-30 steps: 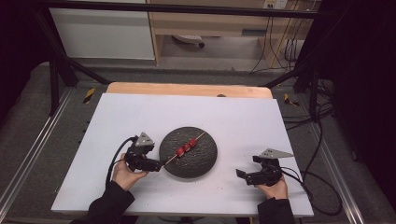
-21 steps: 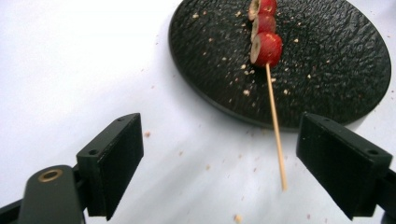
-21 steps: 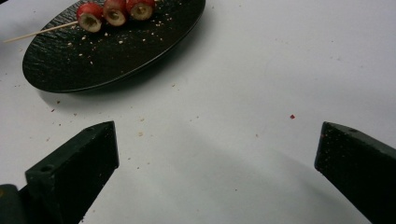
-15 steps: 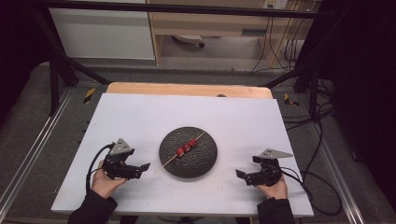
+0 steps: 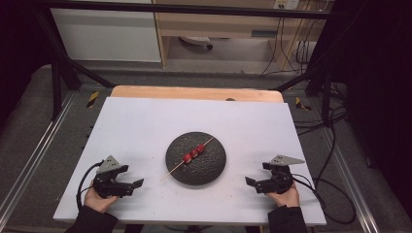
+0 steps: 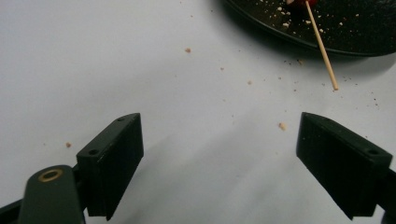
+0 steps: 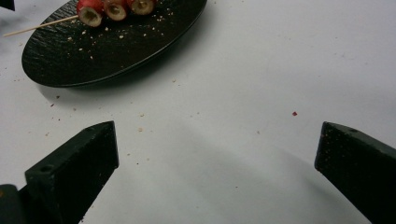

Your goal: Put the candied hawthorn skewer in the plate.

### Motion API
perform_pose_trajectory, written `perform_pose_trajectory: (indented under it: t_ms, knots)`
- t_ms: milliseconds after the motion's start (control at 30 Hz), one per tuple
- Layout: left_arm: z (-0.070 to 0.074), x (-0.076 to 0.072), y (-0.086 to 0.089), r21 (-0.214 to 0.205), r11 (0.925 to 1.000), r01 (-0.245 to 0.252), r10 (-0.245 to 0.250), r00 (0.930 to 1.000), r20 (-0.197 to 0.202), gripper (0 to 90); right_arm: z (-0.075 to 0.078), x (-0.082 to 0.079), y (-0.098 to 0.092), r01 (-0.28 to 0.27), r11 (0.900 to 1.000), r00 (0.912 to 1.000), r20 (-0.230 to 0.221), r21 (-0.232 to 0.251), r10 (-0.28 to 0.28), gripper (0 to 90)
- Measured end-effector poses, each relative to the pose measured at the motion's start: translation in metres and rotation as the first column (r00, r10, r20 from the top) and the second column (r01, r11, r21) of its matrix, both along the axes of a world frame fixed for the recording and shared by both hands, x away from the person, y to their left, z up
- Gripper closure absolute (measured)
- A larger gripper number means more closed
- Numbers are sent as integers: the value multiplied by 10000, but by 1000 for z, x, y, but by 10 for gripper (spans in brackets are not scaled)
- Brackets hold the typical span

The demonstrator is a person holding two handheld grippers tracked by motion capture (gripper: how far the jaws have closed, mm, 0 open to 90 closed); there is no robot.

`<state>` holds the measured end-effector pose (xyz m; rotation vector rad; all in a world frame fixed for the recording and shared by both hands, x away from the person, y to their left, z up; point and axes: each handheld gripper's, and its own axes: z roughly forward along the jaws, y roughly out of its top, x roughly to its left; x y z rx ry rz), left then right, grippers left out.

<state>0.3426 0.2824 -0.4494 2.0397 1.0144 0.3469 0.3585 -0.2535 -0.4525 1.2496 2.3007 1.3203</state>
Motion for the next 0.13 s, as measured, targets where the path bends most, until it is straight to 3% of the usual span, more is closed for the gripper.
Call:
perform_pose_trajectory:
  t_ms: [133]
  knots:
    - [-2,-1,1,-67,10000,-34,34,10000,3,146,1,-1,-1,6,10000,10000,30,1,-6,3]
